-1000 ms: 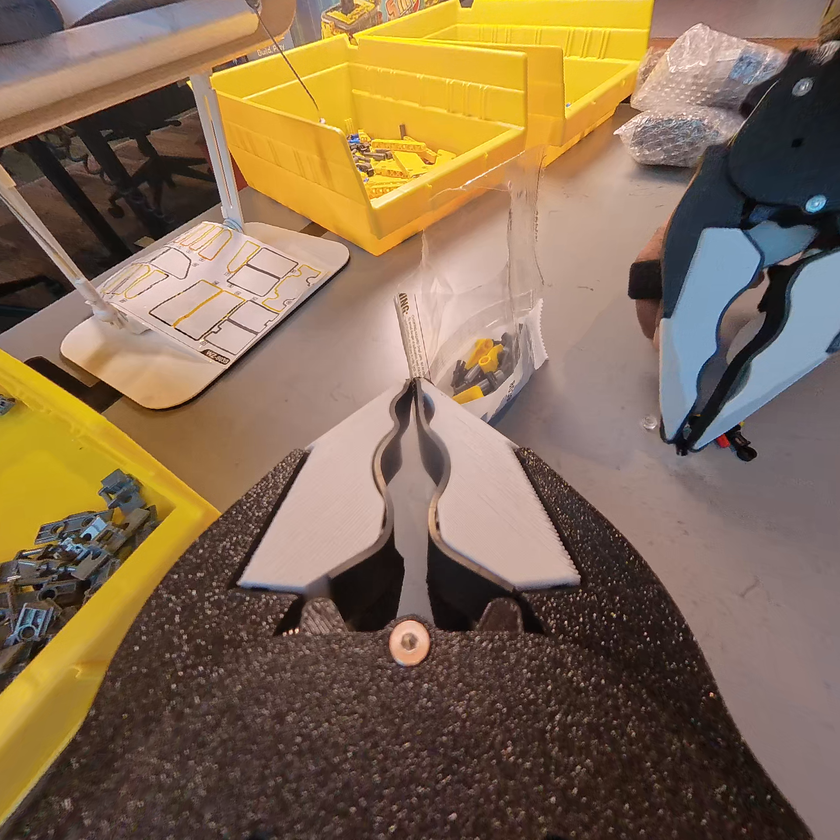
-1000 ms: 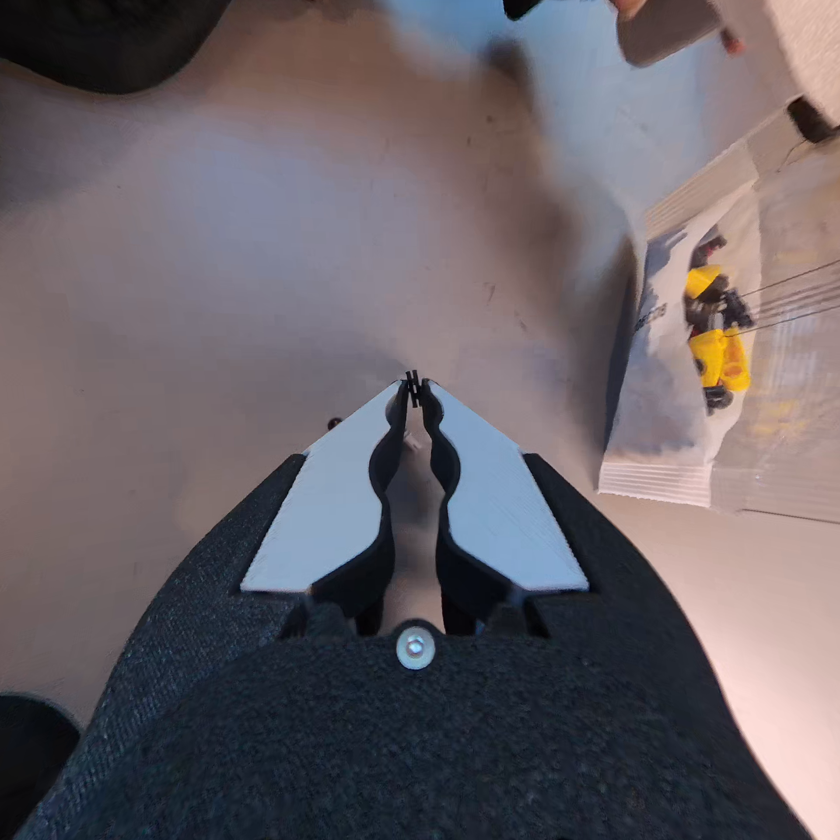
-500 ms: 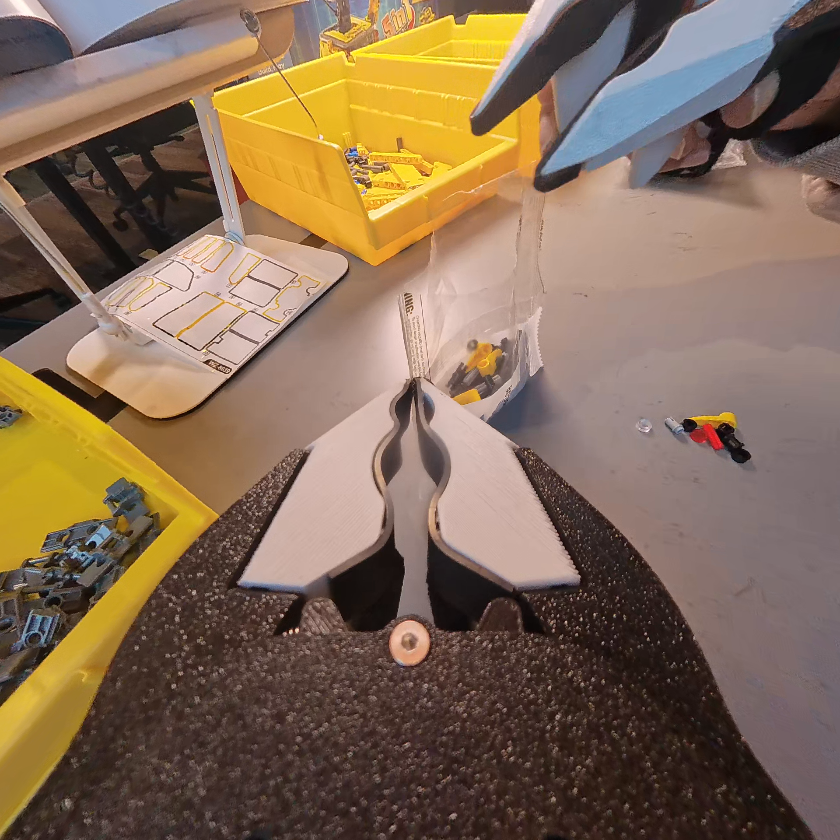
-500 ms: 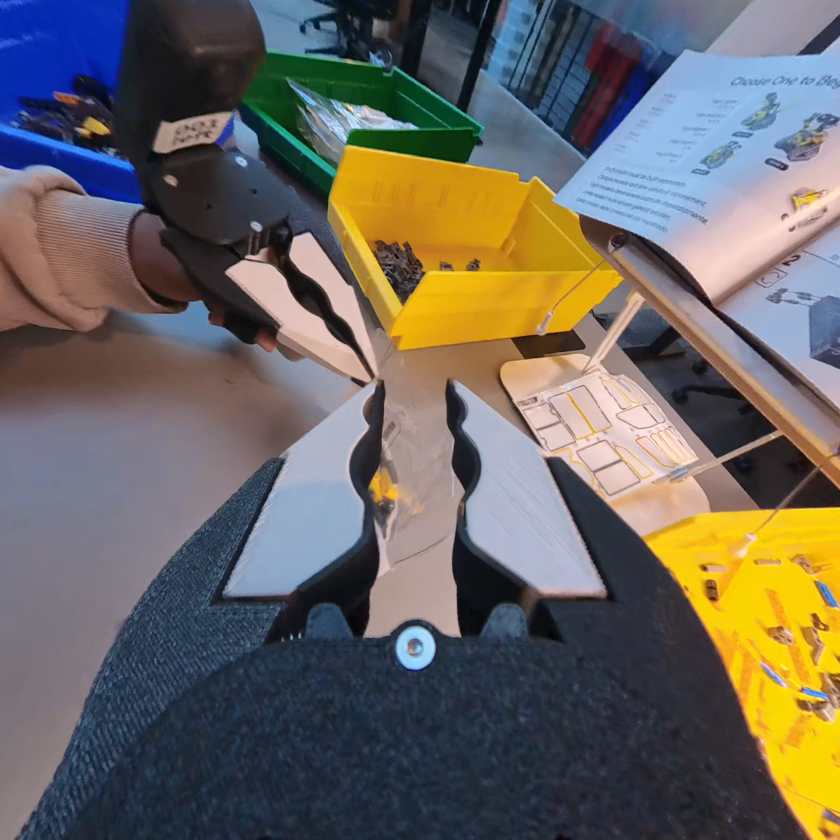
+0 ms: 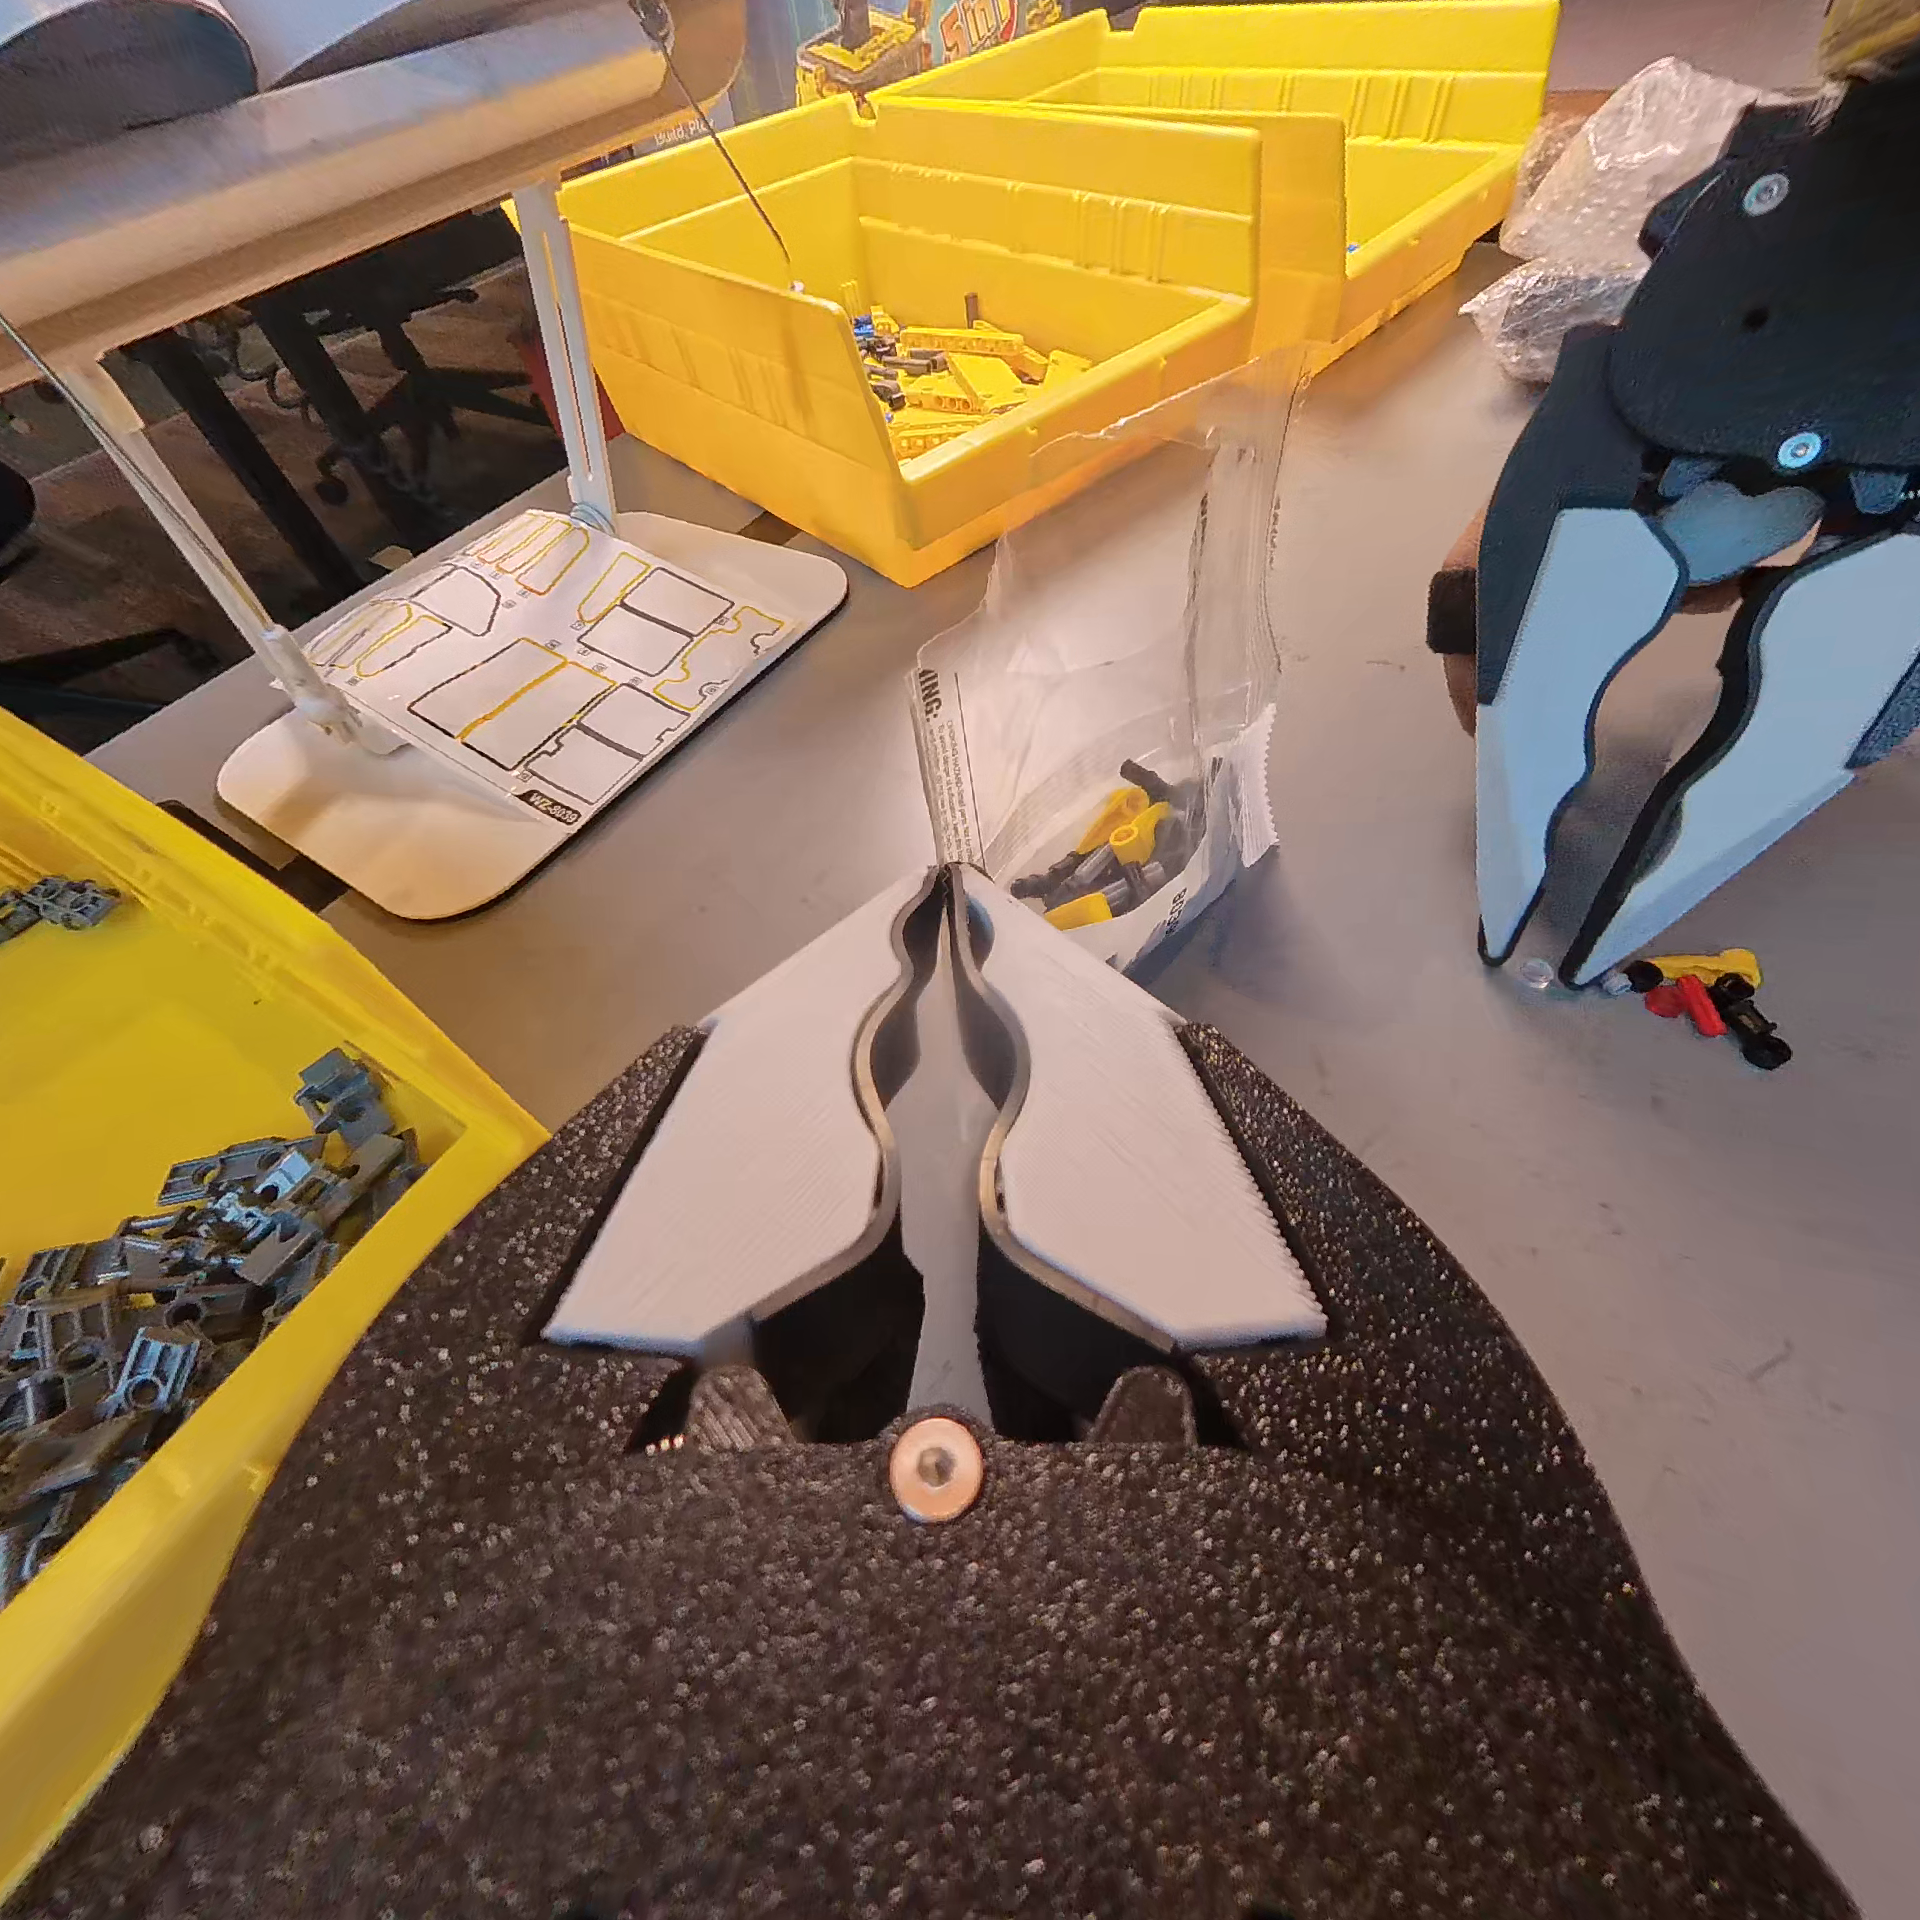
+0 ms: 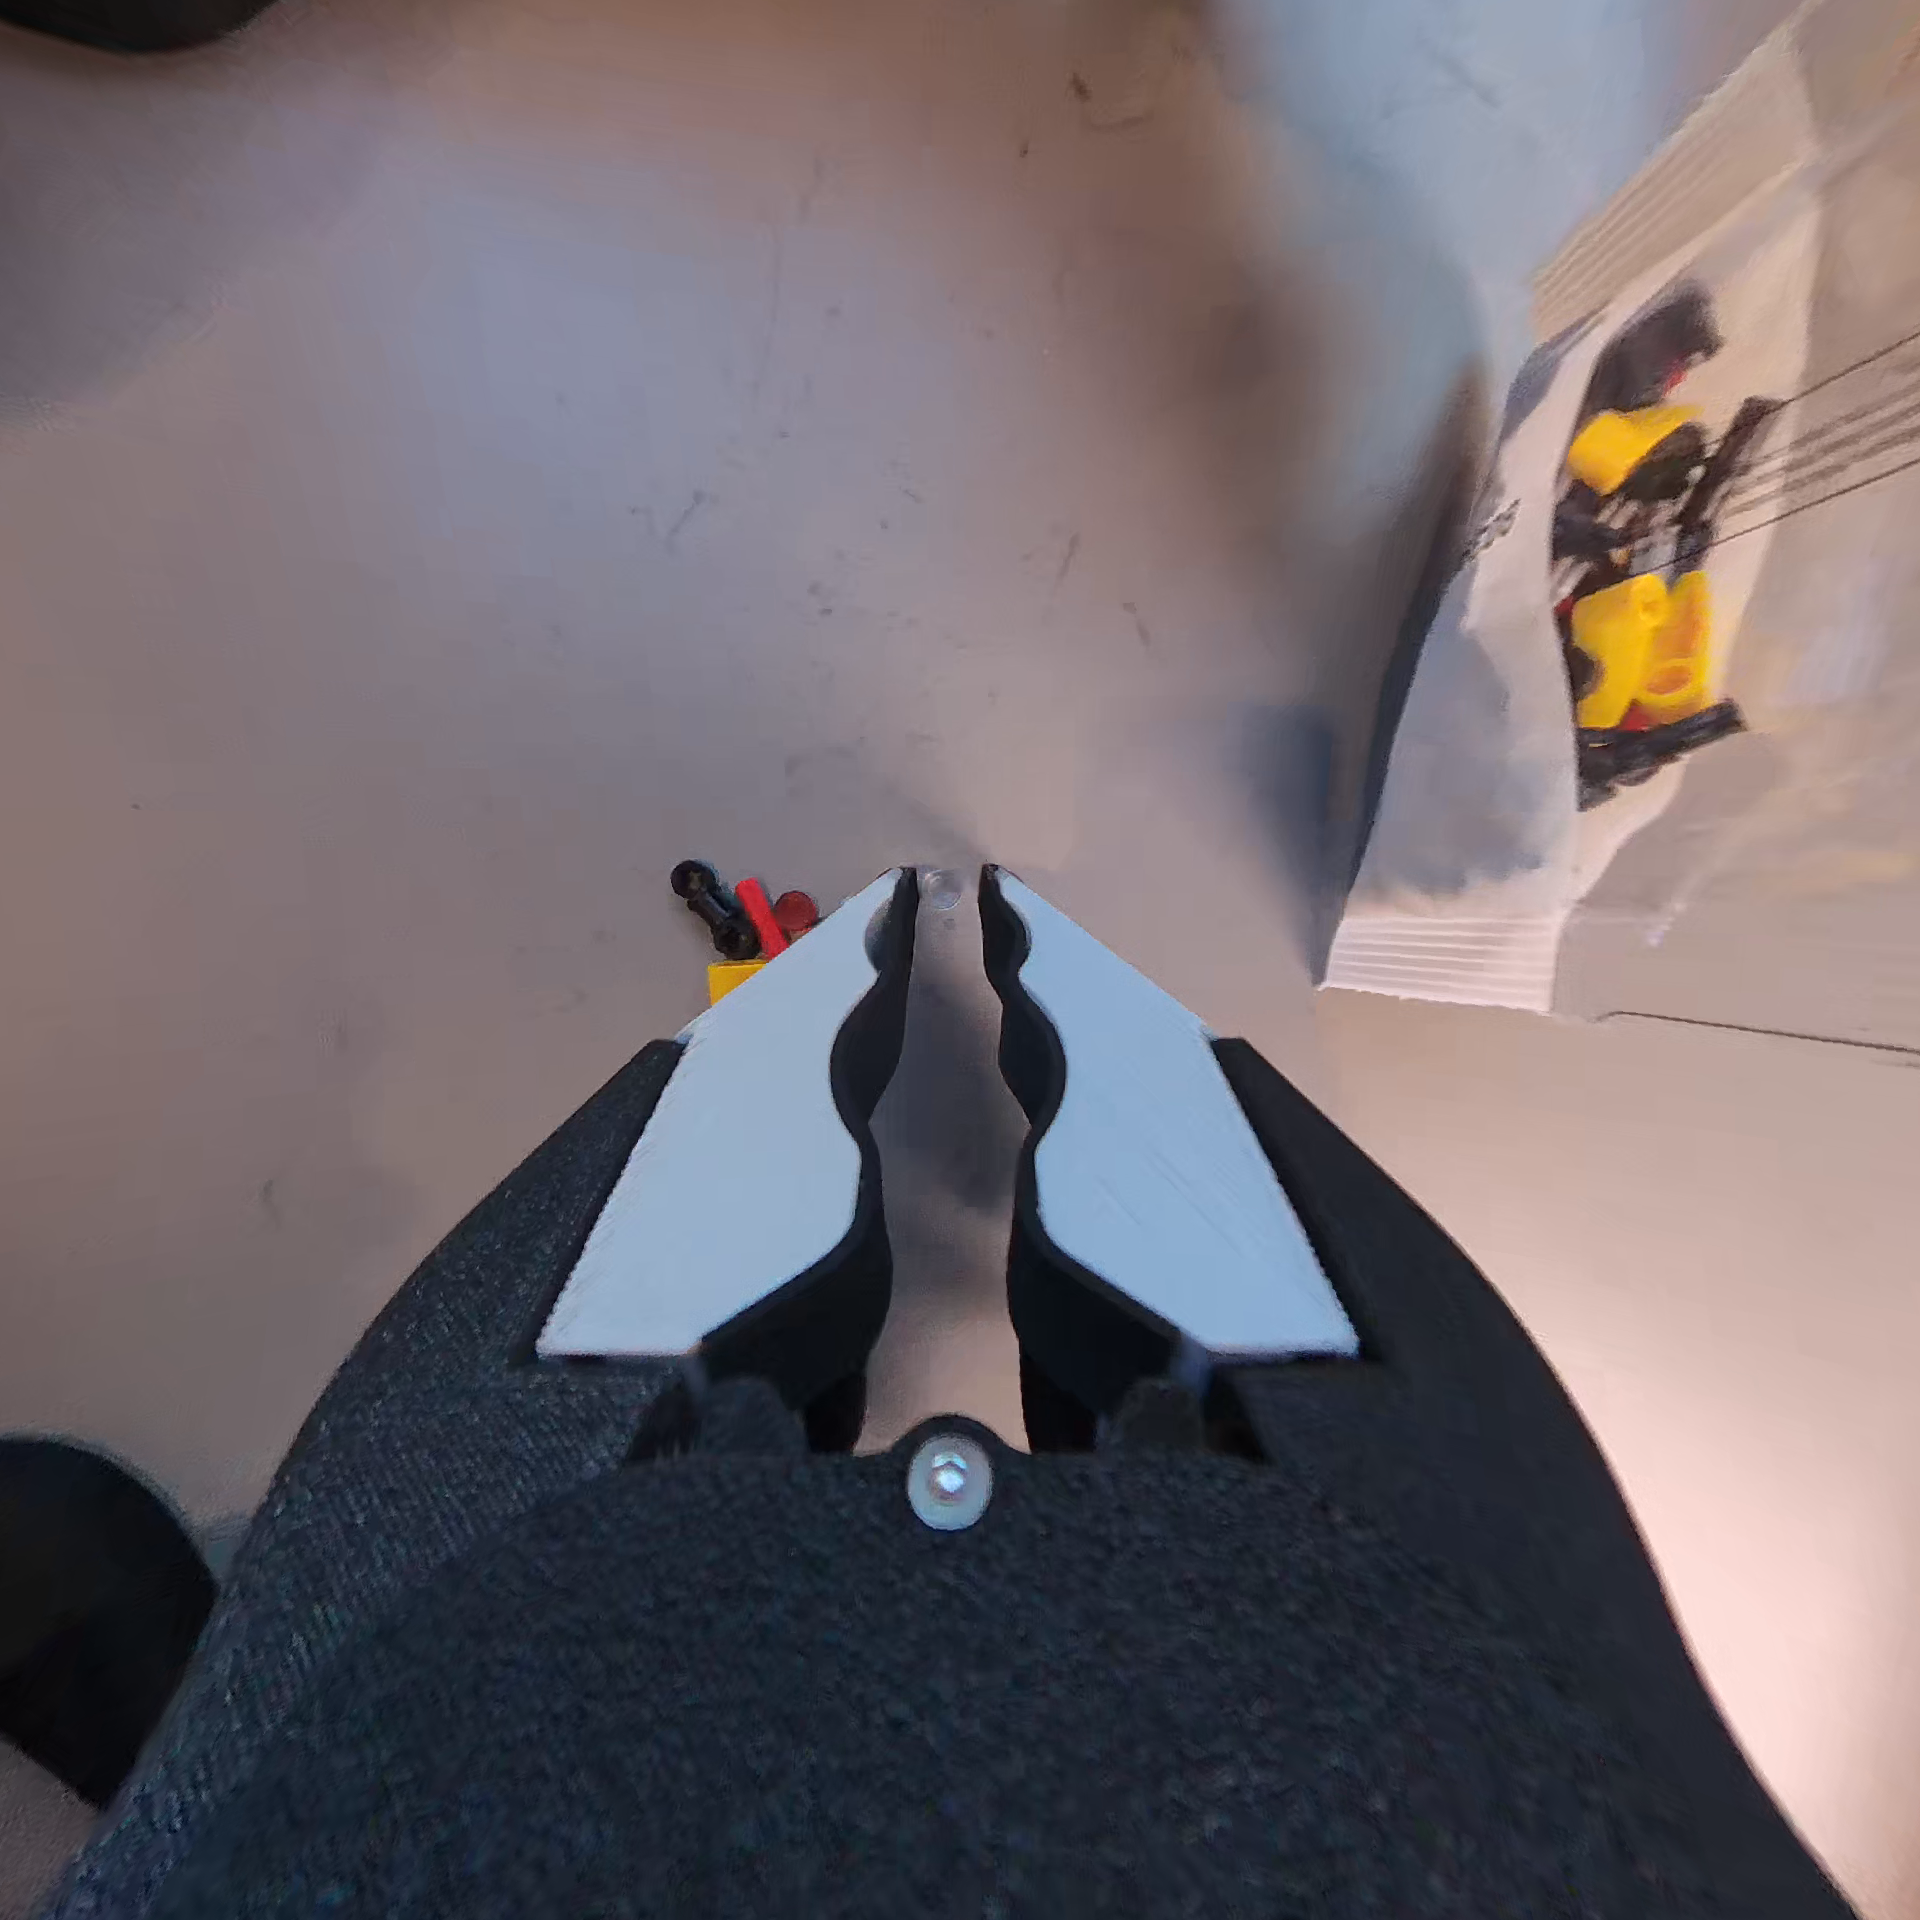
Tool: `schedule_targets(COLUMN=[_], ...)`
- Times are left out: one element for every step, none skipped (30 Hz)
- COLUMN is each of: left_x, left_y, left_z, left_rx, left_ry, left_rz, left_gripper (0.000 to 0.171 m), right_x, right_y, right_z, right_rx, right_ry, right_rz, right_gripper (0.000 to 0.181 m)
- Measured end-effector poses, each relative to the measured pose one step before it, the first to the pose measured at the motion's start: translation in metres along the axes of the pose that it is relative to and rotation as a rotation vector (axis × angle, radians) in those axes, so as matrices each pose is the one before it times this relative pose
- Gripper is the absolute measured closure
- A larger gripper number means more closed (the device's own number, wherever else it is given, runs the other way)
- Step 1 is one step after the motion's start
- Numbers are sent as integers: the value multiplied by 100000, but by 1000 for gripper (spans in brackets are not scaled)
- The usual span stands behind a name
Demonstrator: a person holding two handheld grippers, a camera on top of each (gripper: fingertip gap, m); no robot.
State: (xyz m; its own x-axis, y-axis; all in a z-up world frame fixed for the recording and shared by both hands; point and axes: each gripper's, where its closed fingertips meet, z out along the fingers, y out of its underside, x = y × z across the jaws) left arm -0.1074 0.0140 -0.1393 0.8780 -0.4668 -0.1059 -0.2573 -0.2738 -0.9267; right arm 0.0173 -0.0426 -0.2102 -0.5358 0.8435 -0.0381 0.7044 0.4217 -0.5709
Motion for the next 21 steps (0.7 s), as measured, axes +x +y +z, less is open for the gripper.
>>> schedule_targets(left_x=[-63, -54, -46, -16, 0, 21, 61, 110, 200, 279, 298, 340, 383, 319, 156, 96, 99, -9, -81, -159, -277], left_y=[1, 0, 27, 24, -5, -30, -51, -72, -111, -147, -164, -217, -289, -295, -246, -161, -100, -26, 70, 128, 124], left_z=[-3, 4, 17, 20, 7, 7, 7, 23, 23, 50, 60, 59, 44, 22, 26, 9, -1, -10, -23, -25, -42], left_rx=[66, 49, -45, -59, 36, 147, 214, 326, 630, 813, 731, 781, 1032, 1043, 710, 284, 189, 19, -324, -548, -386], left_ry=[-57, 16, 51, 65, 83, 156, 294, 552, 950, 1222, 1252, 1264, 1275, 766, -315, -319, -76, -352, -388, -543, -987], left_rz=[-92, -144, -112, -58, -20, -7, 12, 74, 225, 346, 405, 521, 730, 825, 638, 285, 112, 101, -23, -391, -632], left_gripper=[171, 171, 171, 171, 171, 171, 171, 171, 171, 171, 171, 171, 171, 171, 171, 171, 171, 171, 171, 171, 171], right_x=[2, -21, 13, -10, -44, 204, 397, 704, 1122, 1226, 1293, 1456, 1063, 819, 518, 133, 167, 198, 539, 446, 218], right_y=[-16, 82, 8, -1, -21, -575, -1327, -1874, -2341, -2477, -2361, -1998, -1075, -37, 649, 1002, 913, 476, -179, -830, -1050], right_z=[101, 24, -8, -18, -83, -370, -800, -1128, -1349, -1274, -1045, -751, -319, 61, 299, 454, 419, 194, -227, -618, -785], right_rx=[338, -373, -31, -143, -195, 2999, 6824, 8946, 10562, 10526, 9463, 8044, 3575, -1335, -3509, -4158, -3020, -986, 1684, 4399, 4471], right_ry=[227, -313, -137, 35, 5, 1620, 2435, 4387, 7283, 7366, 7302, 8260, 5494, 4073, 2729, 601, 1251, 1370, 3255, 2162, -124], right_rz=[-204, 420, 494, -360, -1270, -1308, -567, -799, -1987, -1076, -263, -486, 6, -6, -639, 186, 898, 889, 996, 529, 935], right_gripper=[171, 173, 174, 174, 174, 174, 174, 174, 174, 174, 174, 174, 174, 174, 174, 174, 171, 162, 158, 157, 158])
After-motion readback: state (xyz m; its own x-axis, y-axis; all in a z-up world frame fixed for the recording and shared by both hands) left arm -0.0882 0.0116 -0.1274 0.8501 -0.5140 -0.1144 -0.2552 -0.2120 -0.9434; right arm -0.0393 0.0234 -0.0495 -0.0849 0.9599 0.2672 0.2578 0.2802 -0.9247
